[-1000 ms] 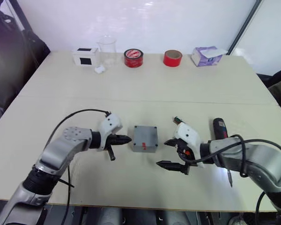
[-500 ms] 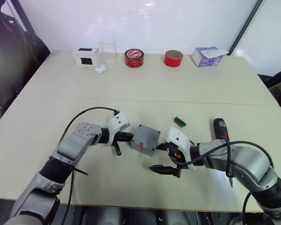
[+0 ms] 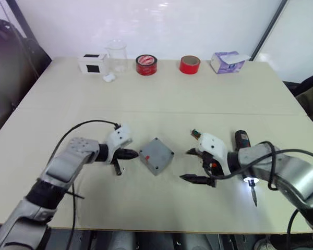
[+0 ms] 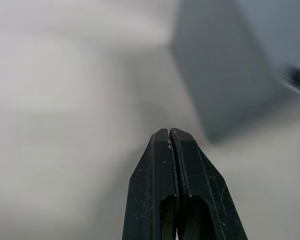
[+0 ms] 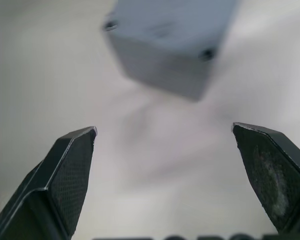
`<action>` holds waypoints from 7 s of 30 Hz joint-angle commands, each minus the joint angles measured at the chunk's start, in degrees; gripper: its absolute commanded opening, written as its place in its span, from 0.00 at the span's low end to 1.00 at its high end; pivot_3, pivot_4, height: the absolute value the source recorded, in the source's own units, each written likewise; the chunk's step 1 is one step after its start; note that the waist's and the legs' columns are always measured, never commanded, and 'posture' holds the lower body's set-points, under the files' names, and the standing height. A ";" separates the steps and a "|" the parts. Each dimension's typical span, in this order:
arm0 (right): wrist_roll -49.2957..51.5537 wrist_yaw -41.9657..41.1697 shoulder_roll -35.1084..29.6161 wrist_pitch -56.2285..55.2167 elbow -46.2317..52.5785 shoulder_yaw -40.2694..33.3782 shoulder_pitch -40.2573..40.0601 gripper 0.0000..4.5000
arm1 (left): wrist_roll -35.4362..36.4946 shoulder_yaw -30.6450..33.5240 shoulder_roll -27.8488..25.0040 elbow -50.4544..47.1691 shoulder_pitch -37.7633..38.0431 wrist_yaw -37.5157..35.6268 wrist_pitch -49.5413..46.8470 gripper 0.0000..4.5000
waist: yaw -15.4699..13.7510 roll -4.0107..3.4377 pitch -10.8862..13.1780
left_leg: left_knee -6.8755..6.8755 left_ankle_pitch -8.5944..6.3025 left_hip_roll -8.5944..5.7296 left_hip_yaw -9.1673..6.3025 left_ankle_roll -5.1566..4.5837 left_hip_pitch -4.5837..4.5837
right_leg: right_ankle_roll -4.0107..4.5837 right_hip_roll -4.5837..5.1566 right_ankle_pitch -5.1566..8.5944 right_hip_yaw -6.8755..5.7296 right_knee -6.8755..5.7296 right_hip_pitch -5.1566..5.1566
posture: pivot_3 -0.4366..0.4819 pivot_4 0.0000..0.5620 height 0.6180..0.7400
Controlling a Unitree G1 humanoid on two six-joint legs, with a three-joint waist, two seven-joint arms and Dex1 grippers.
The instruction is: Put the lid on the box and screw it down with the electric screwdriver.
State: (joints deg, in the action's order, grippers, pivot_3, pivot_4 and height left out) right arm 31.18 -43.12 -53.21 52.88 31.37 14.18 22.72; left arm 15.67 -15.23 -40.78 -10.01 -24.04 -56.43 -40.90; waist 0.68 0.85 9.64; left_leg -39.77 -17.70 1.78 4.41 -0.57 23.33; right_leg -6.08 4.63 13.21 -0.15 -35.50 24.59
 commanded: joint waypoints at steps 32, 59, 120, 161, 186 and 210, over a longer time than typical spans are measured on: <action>-5.71 -0.77 9.28 -0.32 4.50 1.99 -6.16 1.00 | -2.02 -1.50 5.71 -0.02 -1.12 3.38 -0.45 0.00 | -1.34 0.00 -0.02 | -0.24 0.00 -0.06 -0.01 0.00 0.01 | 0.06 0.02 -0.01 0.00 -0.07 -0.11 | 0.48 0.27 1.00; -4.11 7.81 13.37 -6.57 -4.15 -21.92 -18.37 0.43 | 18.60 10.40 0.86 -8.62 -6.41 -3.93 -9.34 0.00 | -0.90 0.03 -0.03 | -0.23 0.01 -0.08 0.00 0.01 -0.02 | 0.05 -0.06 -0.01 -0.02 -0.12 -0.14 | 0.48 0.27 1.00; -2.56 8.37 18.16 -8.40 1.78 -11.28 -8.13 0.02 | 18.45 10.87 -4.42 -8.08 -3.30 -6.15 -7.60 0.00 | -1.36 0.03 -0.02 | -0.24 0.01 -0.06 0.00 0.02 -0.02 | 0.22 -0.01 0.08 -0.02 -0.20 -0.11 | 0.48 0.27 1.00; -6.19 9.27 21.47 -9.00 -0.15 -10.30 -5.46 0.02 | 17.35 9.04 -2.39 -7.62 -2.72 -3.58 -5.78 0.00 | -1.25 0.03 -0.02 | -0.25 0.02 -0.07 0.03 0.02 -0.03 | 0.20 -0.03 0.07 -0.02 -0.30 -0.08 | 0.48 0.27 1.00; -6.12 10.34 23.70 -9.11 -0.73 -7.85 -8.38 0.02 | 17.30 8.62 -2.39 -7.97 -3.05 -3.29 -6.14 0.00 | -1.24 0.03 -0.02 | -0.25 0.01 -0.07 0.03 0.02 -0.03 | 0.21 -0.03 0.08 -0.03 -0.31 -0.08 | 0.48 0.27 1.00; -7.79 10.06 24.01 -10.39 -1.94 -7.32 -9.85 0.02 | 17.28 8.66 -2.41 -8.13 -2.95 -3.08 -6.17 0.00 | -1.23 0.03 -0.02 | -0.25 0.01 -0.07 0.03 0.02 -0.03 | 0.21 -0.03 0.08 -0.03 -0.31 -0.08 | 0.48 0.27 1.00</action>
State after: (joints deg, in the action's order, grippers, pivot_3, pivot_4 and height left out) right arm 23.43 -32.94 -29.13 43.36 28.28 6.65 13.08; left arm 32.91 -6.71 -43.01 -16.61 -26.17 -59.55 -47.39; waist -0.56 0.88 9.63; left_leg -40.01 -17.69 1.71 4.44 -0.55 23.31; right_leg -5.87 4.60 13.29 -0.18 -35.81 24.51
